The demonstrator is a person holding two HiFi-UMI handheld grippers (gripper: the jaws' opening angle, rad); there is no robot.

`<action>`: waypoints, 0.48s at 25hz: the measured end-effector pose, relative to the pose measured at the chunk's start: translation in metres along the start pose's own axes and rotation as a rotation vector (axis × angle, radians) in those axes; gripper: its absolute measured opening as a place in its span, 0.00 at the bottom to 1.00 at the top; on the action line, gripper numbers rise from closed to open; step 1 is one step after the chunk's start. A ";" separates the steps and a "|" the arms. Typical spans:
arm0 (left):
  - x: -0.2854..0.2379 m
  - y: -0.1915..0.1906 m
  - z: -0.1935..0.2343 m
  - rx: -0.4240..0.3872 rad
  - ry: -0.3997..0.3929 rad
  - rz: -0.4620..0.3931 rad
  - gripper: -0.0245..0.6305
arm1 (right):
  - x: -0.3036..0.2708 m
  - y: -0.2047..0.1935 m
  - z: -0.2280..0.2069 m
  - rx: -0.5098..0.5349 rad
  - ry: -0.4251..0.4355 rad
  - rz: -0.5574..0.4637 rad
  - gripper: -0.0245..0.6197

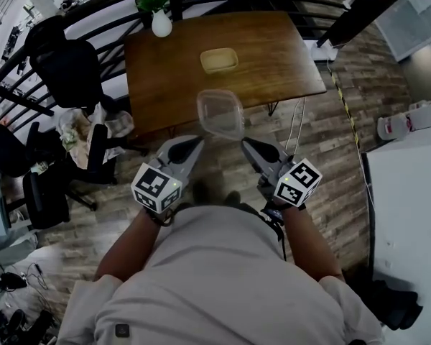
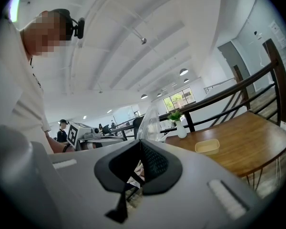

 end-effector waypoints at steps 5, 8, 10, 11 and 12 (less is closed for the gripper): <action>-0.002 -0.001 -0.004 -0.004 -0.012 0.013 0.04 | 0.005 -0.002 -0.001 -0.006 -0.003 -0.006 0.05; -0.004 -0.001 -0.008 -0.009 -0.016 0.013 0.04 | 0.010 -0.002 -0.001 0.006 0.004 0.009 0.05; -0.004 0.000 -0.009 -0.012 -0.018 0.010 0.04 | 0.012 -0.001 0.000 0.014 0.004 0.015 0.05; -0.003 0.000 -0.009 -0.014 -0.016 0.009 0.04 | 0.013 -0.001 0.001 0.017 0.002 0.017 0.05; -0.003 0.000 -0.009 -0.015 -0.015 0.007 0.04 | 0.014 -0.002 0.001 0.019 0.001 0.019 0.05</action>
Point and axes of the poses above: the fingertips, and each gripper's own axes: x backward along the fingers, z to its left, y out of its top, the point moved 10 cm from there along x, backward along the fingers, and after that the axes turned 3 degrees about x, right-handed, at the moved point
